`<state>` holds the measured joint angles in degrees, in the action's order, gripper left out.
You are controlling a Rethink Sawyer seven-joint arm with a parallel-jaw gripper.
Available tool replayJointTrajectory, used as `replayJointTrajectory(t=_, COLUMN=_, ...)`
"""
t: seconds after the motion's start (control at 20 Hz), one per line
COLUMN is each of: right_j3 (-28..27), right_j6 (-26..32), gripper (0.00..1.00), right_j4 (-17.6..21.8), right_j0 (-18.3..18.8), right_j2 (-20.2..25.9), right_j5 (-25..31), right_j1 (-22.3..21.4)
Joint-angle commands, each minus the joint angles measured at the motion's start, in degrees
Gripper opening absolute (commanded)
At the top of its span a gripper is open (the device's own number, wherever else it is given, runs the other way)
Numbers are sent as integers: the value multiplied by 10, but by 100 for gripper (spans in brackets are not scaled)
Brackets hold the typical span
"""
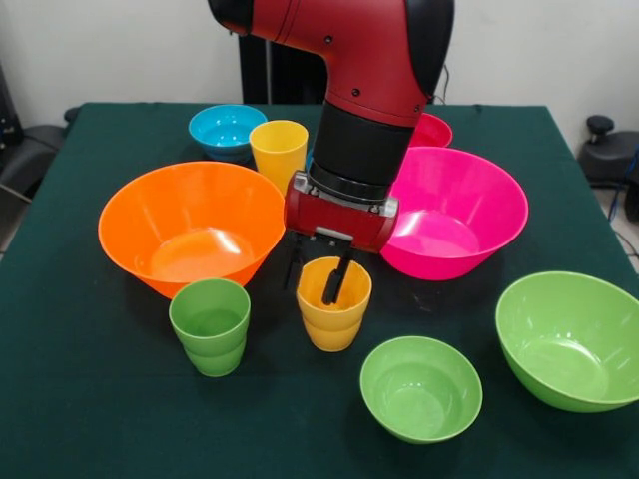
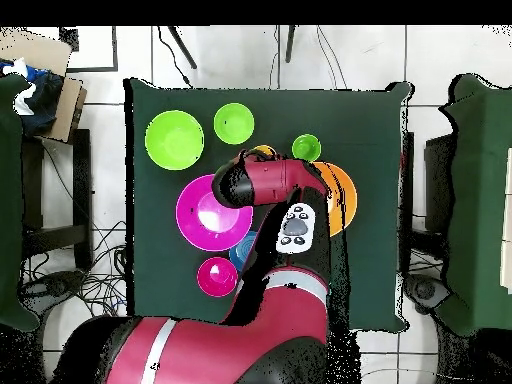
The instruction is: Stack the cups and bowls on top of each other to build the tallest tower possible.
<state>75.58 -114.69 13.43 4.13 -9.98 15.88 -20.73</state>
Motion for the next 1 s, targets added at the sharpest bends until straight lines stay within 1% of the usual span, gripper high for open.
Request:
replayJointTrajectory(t=0.05, right_j3=-7, right_j6=-32, gripper=0, right_j4=-13, right_j0=-4, right_j2=39, right_j5=72, right_j1=14)
replayJointTrajectory(t=1.0, right_j3=4, right_j6=-38, gripper=0, right_j4=-17, right_j0=-7, right_j2=38, right_j5=79, right_j1=8)
